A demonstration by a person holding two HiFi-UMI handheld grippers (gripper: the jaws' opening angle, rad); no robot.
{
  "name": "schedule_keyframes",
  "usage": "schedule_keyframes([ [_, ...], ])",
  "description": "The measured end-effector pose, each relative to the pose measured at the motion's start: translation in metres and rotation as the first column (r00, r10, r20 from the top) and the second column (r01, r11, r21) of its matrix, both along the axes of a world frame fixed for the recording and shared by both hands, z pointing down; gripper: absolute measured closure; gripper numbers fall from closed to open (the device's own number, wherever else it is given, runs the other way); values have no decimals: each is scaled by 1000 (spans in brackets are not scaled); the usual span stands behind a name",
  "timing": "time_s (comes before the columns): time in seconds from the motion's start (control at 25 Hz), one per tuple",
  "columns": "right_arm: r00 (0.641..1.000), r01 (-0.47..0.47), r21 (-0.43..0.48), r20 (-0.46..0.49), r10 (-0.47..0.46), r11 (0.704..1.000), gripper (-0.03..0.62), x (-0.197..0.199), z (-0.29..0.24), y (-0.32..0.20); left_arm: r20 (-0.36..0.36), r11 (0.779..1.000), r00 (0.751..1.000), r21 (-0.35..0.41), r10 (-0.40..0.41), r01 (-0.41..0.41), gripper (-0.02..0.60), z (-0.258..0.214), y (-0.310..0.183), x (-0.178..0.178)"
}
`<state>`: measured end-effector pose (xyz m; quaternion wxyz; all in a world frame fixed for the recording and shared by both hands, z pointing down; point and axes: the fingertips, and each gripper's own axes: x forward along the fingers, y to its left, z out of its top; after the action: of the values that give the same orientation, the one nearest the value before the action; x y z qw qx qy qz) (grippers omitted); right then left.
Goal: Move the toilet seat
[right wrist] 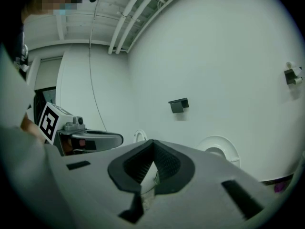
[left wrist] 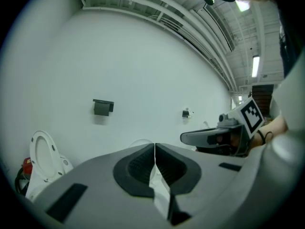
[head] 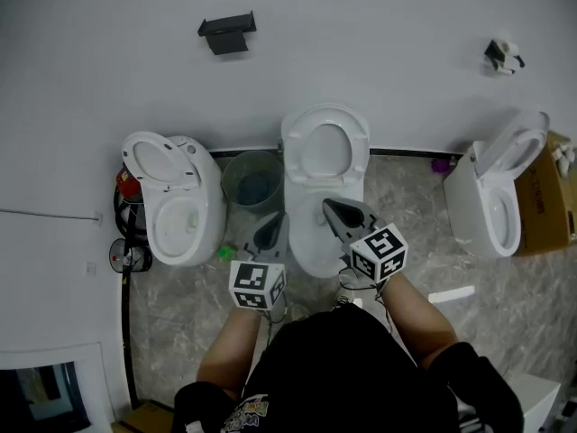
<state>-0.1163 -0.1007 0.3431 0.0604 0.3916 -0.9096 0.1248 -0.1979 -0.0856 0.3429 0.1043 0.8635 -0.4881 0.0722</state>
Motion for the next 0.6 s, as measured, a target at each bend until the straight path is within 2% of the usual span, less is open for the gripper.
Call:
schedule_keyframes([
  [0.28,998,-49,-15,-35,49,999,588,-20,11,34,-44,999,998,-15,36,-36,574,12,22,-24],
  [0.6,994,-69,-7,-89,68,998,588,-1,13,74,-82,999,996,-33,37,-40,574,23,57,-12],
])
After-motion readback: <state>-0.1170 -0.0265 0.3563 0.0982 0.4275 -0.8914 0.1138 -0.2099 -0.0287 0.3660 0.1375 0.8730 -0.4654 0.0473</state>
